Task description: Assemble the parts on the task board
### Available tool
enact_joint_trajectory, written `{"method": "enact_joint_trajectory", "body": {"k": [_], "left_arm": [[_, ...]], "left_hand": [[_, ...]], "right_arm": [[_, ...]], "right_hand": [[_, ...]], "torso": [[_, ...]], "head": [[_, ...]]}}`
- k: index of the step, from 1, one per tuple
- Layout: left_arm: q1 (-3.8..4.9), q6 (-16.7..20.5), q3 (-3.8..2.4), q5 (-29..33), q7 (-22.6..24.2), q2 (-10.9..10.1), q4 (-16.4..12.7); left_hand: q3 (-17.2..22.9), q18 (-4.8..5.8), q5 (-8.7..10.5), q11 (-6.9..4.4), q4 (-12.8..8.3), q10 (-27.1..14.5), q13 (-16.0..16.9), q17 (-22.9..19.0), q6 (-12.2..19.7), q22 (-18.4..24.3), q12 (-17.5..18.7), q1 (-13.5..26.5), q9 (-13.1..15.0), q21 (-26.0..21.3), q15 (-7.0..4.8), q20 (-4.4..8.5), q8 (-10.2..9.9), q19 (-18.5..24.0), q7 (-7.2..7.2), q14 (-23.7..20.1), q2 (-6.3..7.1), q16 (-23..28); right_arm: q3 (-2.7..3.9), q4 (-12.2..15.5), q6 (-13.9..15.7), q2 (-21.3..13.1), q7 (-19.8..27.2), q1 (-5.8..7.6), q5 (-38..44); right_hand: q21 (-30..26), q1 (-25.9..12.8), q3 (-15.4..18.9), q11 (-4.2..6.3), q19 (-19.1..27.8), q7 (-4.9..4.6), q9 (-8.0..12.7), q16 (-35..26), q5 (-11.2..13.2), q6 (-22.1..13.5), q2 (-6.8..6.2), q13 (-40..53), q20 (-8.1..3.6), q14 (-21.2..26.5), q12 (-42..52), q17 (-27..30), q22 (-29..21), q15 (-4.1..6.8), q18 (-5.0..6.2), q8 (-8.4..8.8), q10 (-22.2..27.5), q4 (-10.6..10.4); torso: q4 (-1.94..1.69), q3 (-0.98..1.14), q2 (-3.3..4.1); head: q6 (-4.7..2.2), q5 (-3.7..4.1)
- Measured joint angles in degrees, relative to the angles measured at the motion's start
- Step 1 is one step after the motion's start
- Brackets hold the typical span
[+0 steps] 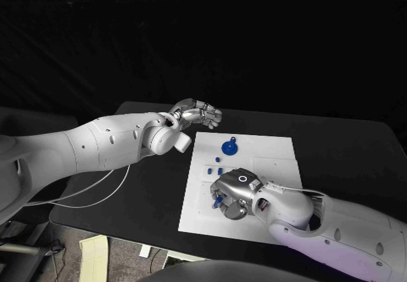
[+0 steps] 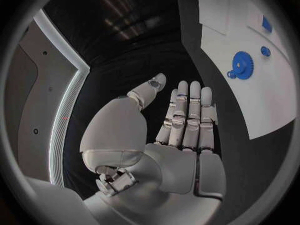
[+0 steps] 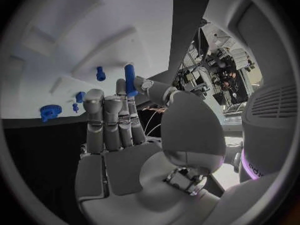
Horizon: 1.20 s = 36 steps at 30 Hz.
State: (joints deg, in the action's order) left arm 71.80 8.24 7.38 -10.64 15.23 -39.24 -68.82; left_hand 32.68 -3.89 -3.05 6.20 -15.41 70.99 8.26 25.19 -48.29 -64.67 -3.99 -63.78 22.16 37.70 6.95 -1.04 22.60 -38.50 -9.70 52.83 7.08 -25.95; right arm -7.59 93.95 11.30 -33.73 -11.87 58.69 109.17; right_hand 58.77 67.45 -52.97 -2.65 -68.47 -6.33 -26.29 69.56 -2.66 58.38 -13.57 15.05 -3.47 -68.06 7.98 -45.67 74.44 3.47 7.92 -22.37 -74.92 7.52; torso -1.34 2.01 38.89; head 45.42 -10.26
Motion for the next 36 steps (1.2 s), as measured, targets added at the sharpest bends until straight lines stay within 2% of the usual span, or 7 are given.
{"method": "enact_joint_trajectory", "body": {"k": [7,20,31,36], "left_arm": [[-0.01,0.0,0.01,0.0,0.0,0.1,0.1],[-0.01,-0.1,0.00,0.0,0.0,0.1,0.1],[-0.01,-0.1,0.00,0.0,0.0,0.1,0.2],[-0.01,-0.1,0.00,0.0,0.0,0.0,0.2]], "left_hand": [[0.0,0.02,0.00,0.00,0.0,0.0,0.0,0.0,0.0,-0.1,0.0,0.0,0.0,-0.2,0.00,0.00,0.0,0.0,0.00,0.0,0.00,0.2],[0.0,0.11,0.00,0.00,0.0,0.0,0.0,0.1,0.0,-0.1,0.0,0.0,0.0,-0.2,0.00,0.00,0.0,0.0,0.00,0.0,0.00,0.2],[0.0,0.36,0.00,0.00,0.0,0.0,0.0,0.1,0.0,-0.1,0.0,0.0,0.0,-0.2,0.00,0.00,0.0,0.0,0.00,0.0,0.00,0.2],[0.0,0.37,0.00,0.00,0.0,0.0,0.0,0.1,0.0,-0.1,0.0,0.0,0.0,-0.2,0.00,0.00,0.0,0.0,0.00,0.0,0.00,0.2]], "right_arm": [[-0.36,-0.3,-0.1,0.3,-0.1,0.01,0.6],[-0.48,-0.6,0.2,0.9,-0.2,-0.18,1.3],[-0.71,0.3,1.8,0.4,-0.5,-0.83,1.9],[-0.73,0.7,2.4,0.1,-0.5,-1.02,2.1]], "right_hand": [[0.0,0.1,-0.2,0.00,0.0,0.08,-0.1,0.0,0.0,-0.1,0.08,0.0,0.02,0.0,0.0,0.0,0.0,-0.01,0.00,0.02,0.0,0.2],[0.0,0.1,-0.2,0.00,-0.1,0.20,0.0,0.0,0.0,0.0,0.08,0.2,0.11,0.0,0.0,0.0,0.0,-0.03,0.00,0.27,0.0,0.2],[0.0,0.2,-0.4,0.28,-0.1,0.20,0.0,0.0,0.1,0.0,0.23,0.1,0.07,0.0,0.0,0.0,0.0,-0.06,0.00,0.02,-0.2,0.4],[0.0,0.2,-0.3,0.10,-0.3,0.20,-0.2,0.0,0.2,0.0,0.23,0.1,0.09,-0.1,0.0,0.0,0.0,-0.14,0.00,0.02,-0.3,0.5]], "torso": [[-0.04,-0.03,0.01],[-0.06,-0.07,0.00],[-0.07,-0.07,-0.01],[-0.07,-0.07,-0.02]], "head": [[0.11,-0.03],[0.31,-0.12],[0.35,-0.18],[0.37,-0.26]]}}
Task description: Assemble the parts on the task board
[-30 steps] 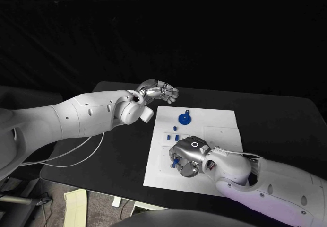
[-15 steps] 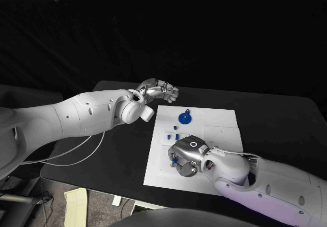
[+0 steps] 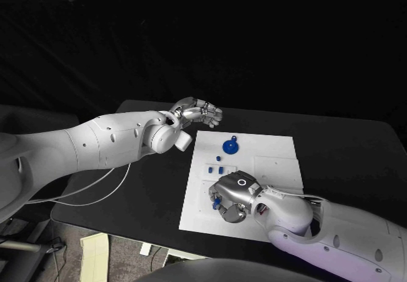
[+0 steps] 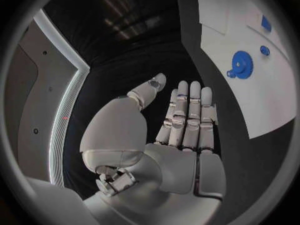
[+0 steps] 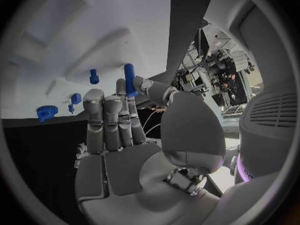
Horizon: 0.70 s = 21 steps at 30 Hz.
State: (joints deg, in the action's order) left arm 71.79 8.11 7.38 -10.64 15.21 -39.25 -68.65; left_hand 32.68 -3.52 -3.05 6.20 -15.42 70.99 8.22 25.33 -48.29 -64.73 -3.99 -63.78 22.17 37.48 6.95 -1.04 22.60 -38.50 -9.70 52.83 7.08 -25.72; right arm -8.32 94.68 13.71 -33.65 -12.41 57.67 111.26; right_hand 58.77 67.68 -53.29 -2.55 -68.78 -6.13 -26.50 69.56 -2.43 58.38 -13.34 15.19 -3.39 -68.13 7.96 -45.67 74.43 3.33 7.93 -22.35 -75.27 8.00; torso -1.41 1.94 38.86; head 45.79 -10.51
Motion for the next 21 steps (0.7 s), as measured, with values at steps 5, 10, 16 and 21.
{"method": "enact_joint_trajectory", "body": {"k": [5,10,16,21], "left_arm": [[0.00,0.0,0.00,0.0,0.0,0.0,0.0],[0.00,0.0,0.00,0.0,0.0,0.0,0.0],[0.00,0.0,0.00,0.0,0.0,0.0,0.0],[0.00,0.0,0.00,0.0,0.0,0.0,0.0]], "left_hand": [[0.0,0.04,0.00,0.00,0.0,0.0,-0.1,0.0,0.0,0.0,0.0,0.0,0.0,0.0,0.00,0.00,0.0,0.0,0.00,0.0,0.00,0.0],[-0.1,0.12,0.00,0.00,0.1,0.0,-0.1,0.0,0.0,0.0,0.0,0.0,0.0,0.0,0.00,0.00,0.0,0.0,0.00,0.0,0.00,0.0],[-0.1,0.16,0.00,0.00,0.1,0.0,-0.1,0.0,0.0,0.0,0.0,0.0,0.0,0.0,0.00,0.00,0.0,0.0,0.00,0.0,0.00,0.1],[-0.1,-0.03,0.00,0.00,0.1,0.0,0.0,0.0,0.0,0.0,0.0,0.0,0.0,0.0,0.00,0.00,0.0,0.0,0.00,0.0,0.00,0.2]], "right_arm": [[0.01,-0.2,0.3,0.0,0.0,-0.09,0.1],[0.04,-0.6,0.3,0.3,0.0,-0.07,0.2],[0.08,-1.1,0.3,0.6,-0.1,-0.05,0.3],[0.06,-1.8,0.4,0.9,-0.2,-0.04,0.4]], "right_hand": [[0.0,0.0,-0.2,0.00,0.0,0.20,0.0,0.0,0.0,0.2,0.00,0.2,0.00,-0.2,0.0,0.0,0.0,0.13,0.00,0.01,0.0,0.2],[0.0,0.0,-0.2,0.00,0.0,0.20,0.0,0.0,-0.2,0.2,-0.01,0.2,0.01,-0.3,0.2,0.0,0.0,0.10,0.00,0.02,0.0,0.2],[0.0,0.0,-0.2,0.00,0.0,0.20,0.0,0.0,-0.2,0.2,-0.01,0.2,0.01,-0.3,0.2,0.0,0.0,0.10,0.00,0.08,0.0,0.2],[0.0,0.0,-0.1,0.00,0.0,0.20,0.0,0.0,-0.2,0.2,-0.02,0.2,0.01,-0.3,0.2,0.0,0.0,0.09,0.00,0.14,0.0,0.2]], "torso": [[0.00,0.01,0.01],[0.00,0.01,0.00],[0.01,0.01,0.00],[0.01,0.01,0.01]], "head": [[0.13,-0.14],[0.25,-0.26],[0.35,-0.32],[0.48,-0.39]]}}
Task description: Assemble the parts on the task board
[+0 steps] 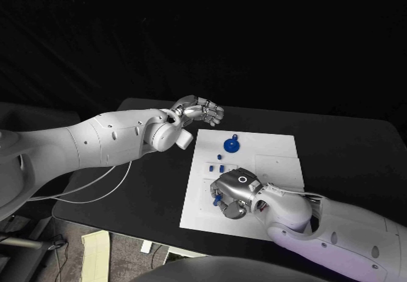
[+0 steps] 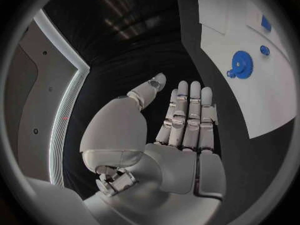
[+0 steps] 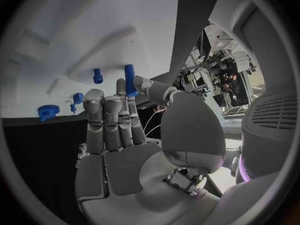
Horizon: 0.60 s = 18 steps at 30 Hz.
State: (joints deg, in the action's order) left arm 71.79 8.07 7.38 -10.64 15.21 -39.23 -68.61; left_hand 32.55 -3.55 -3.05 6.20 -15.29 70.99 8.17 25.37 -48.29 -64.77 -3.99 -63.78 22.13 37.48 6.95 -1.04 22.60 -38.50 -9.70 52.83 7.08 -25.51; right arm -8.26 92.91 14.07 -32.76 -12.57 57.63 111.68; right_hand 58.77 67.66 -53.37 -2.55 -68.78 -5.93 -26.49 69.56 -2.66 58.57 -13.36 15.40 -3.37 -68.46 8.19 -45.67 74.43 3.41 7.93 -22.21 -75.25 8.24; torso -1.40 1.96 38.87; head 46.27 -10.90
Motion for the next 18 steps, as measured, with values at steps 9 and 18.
{"method": "enact_joint_trajectory", "body": {"k": [9,18], "left_arm": [[0.00,0.0,0.00,0.0,0.0,0.1,0.0],[0.00,0.0,0.00,0.0,0.0,0.1,0.1]], "left_hand": [[0.0,-0.37,0.00,0.00,0.0,0.0,0.0,0.1,0.0,-0.1,0.0,0.0,0.0,0.0,0.00,0.00,0.0,0.0,0.00,0.0,0.00,0.0],[0.0,-0.34,0.00,0.00,0.0,0.0,0.0,0.0,0.0,-0.1,0.0,0.0,0.0,0.0,0.00,0.00,0.0,0.0,0.00,0.0,0.00,0.0]], "right_arm": [[-0.05,-0.5,-0.1,0.5,-0.2,-0.05,0.1],[-0.06,-0.6,-1.2,0.7,-0.3,-0.06,0.4]], "right_hand": [[0.0,0.0,0.0,0.00,0.0,-0.13,0.0,0.0,0.0,0.1,0.00,0.0,0.01,0.1,0.0,0.0,0.0,0.05,-0.01,-0.21,0.0,0.0],[0.0,0.0,-0.2,0.00,0.0,-0.14,-0.1,0.0,0.0,0.1,-0.01,0.0,0.03,0.1,0.0,0.0,0.0,0.12,0.00,-0.22,0.0,-0.2]], "torso": [[-0.01,0.00,0.01],[-0.01,0.00,0.01]], "head": [[0.12,-0.13],[0.19,-0.15]]}}
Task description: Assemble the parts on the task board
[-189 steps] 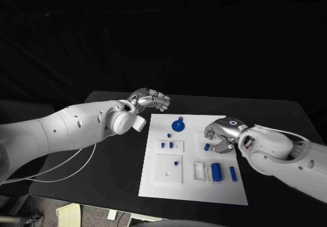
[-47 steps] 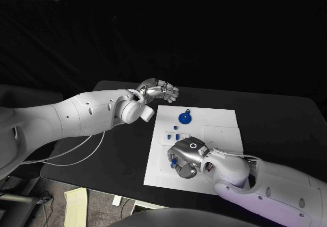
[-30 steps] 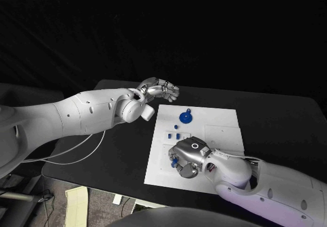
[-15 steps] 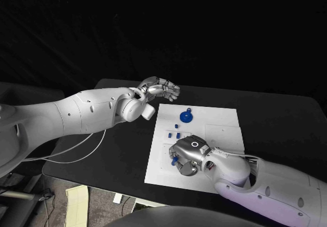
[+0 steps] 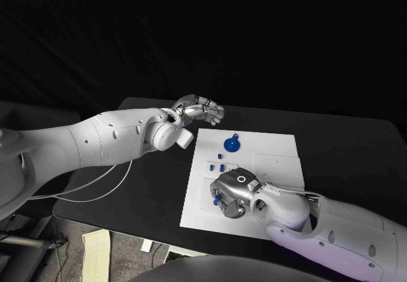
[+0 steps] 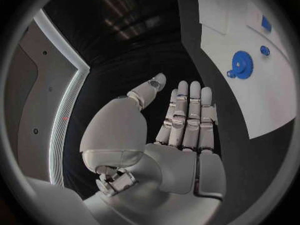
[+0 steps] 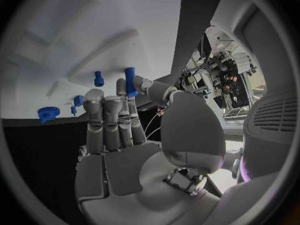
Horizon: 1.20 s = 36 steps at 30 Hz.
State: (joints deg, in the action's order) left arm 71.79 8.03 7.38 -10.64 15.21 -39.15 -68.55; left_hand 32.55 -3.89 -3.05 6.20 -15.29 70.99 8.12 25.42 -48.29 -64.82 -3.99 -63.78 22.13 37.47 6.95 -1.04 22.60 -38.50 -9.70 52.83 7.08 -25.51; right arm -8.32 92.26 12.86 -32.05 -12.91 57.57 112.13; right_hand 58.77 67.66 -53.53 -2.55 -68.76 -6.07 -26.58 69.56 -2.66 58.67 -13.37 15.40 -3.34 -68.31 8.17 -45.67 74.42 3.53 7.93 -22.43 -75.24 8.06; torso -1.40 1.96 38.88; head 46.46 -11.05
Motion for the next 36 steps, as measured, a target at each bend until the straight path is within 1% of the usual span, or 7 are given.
{"method": "enact_joint_trajectory", "body": {"k": [10,20,22,25,30,34,36], "left_arm": [[0.00,0.0,0.00,0.0,0.0,0.0,0.0],[0.00,0.0,0.00,0.0,0.0,0.0,0.0],[0.00,0.0,0.00,0.0,0.0,0.0,0.0],[0.00,0.0,0.00,0.0,0.0,0.0,0.0],[0.00,-0.1,0.00,0.0,-0.1,0.0,0.0],[0.00,-0.1,0.00,0.0,-0.1,0.0,0.0],[0.00,-0.1,0.00,0.0,-0.1,0.0,0.0]], "left_hand": [[0.0,0.09,0.00,0.00,0.0,0.0,0.0,0.0,0.0,-0.1,0.0,0.0,0.0,0.0,0.00,0.00,0.0,0.0,0.00,0.0,0.00,0.0],[0.0,0.34,0.00,0.00,0.0,0.0,0.0,0.0,0.0,-0.1,0.0,0.0,0.0,0.0,0.00,0.00,0.0,0.0,0.00,0.0,0.00,0.0],[0.0,0.35,0.00,0.00,0.0,0.0,0.0,0.1,0.0,-0.1,0.0,0.0,0.0,0.0,0.00,0.00,0.0,0.0,0.00,0.0,0.00,0.0],[0.0,0.36,0.00,0.00,0.0,0.0,0.0,0.1,0.0,-0.1,0.0,0.0,0.0,-0.2,0.00,0.00,0.0,0.0,0.00,0.0,0.00,0.0],[0.0,0.39,0.00,0.21,0.0,-0.2,0.0,0.1,0.0,-0.1,0.0,0.0,0.0,-0.2,0.00,0.00,0.0,0.0,0.00,0.0,0.00,0.2],[0.0,0.45,0.00,0.21,0.0,-0.2,0.0,0.1,0.0,-0.1,0.0,0.0,0.0,-0.2,0.00,0.00,0.0,0.0,0.00,0.0,0.00,0.2],[0.0,0.48,0.00,0.21,0.0,-0.2,0.0,0.1,0.0,-0.1,0.0,0.0,0.0,-0.2,0.00,0.00,0.0,0.0,0.00,0.0,0.00,0.2]], "right_arm": [[0.10,0.1,-1.9,0.5,-0.1,0.15,0.5],[0.03,-0.1,-2.2,0.7,-0.1,0.24,0.5],[0.02,-0.1,-2.2,0.7,0.0,0.24,0.4],[-0.02,-0.1,-2.1,0.7,0.1,0.24,0.2],[-0.17,-0.1,-2.1,0.6,0.2,0.10,-0.4],[-0.17,-0.1,-2.0,0.5,0.3,0.11,-0.8],[-0.17,-0.1,-1.9,0.5,0.3,0.11,-0.9]], "right_hand": [[0.0,-0.4,-0.2,0.00,-0.2,-0.07,0.0,0.0,0.0,-0.1,-0.37,0.2,-0.06,0.1,0.0,0.0,0.0,-0.06,0.00,0.00,0.0,0.2],[0.0,-0.4,-0.2,0.00,-0.1,-0.07,0.0,0.0,0.0,-0.1,-0.37,0.2,-0.16,0.1,0.0,0.0,0.1,-0.09,0.00,0.04,0.0,0.2],[0.0,-1.0,0.9,0.00,-0.1,-0.07,0.0,0.0,-0.7,-0.1,-0.89,0.2,-0.17,0.1,0.0,0.0,0.1,-0.10,0.00,0.04,0.0,0.5],[0.0,-3.5,4.5,-0.45,-0.1,-0.22,-0.3,0.0,-3.9,-0.2,-1.64,0.4,-0.18,0.0,-0.4,0.1,0.2,-0.10,0.01,0.38,0.5,1.2],[0.0,-5.5,9.4,-0.72,0.1,-0.73,0.1,0.0,-4.7,-0.7,-2.63,0.4,-0.06,0.0,-0.9,0.1,0.2,-0.10,0.03,1.15,1.3,1.8],[0.0,-5.8,11.2,-1.03,0.2,-0.87,0.2,0.0,-4.7,-1.1,-2.91,0.4,-0.05,0.2,-1.1,0.1,0.2,-0.28,0.05,1.48,1.6,1.9],[0.0,-5.8,11.4,-1.04,0.2,-0.84,0.2,0.0,-4.7,-1.3,-2.91,0.4,-0.04,0.3,-1.1,0.1,0.2,-0.28,0.08,1.49,1.6,1.9]], "torso": [[0.01,0.00,0.00],[0.03,0.01,-0.01],[0.03,0.01,-0.01],[0.03,0.01,-0.01],[0.03,0.01,-0.01],[0.03,0.01,0.00],[0.03,0.01,-0.01]], "head": [[0.20,-0.10],[0.23,-0.10],[0.23,-0.10],[0.23,-0.05],[0.20,0.00],[0.18,0.01],[0.18,0.02]]}}
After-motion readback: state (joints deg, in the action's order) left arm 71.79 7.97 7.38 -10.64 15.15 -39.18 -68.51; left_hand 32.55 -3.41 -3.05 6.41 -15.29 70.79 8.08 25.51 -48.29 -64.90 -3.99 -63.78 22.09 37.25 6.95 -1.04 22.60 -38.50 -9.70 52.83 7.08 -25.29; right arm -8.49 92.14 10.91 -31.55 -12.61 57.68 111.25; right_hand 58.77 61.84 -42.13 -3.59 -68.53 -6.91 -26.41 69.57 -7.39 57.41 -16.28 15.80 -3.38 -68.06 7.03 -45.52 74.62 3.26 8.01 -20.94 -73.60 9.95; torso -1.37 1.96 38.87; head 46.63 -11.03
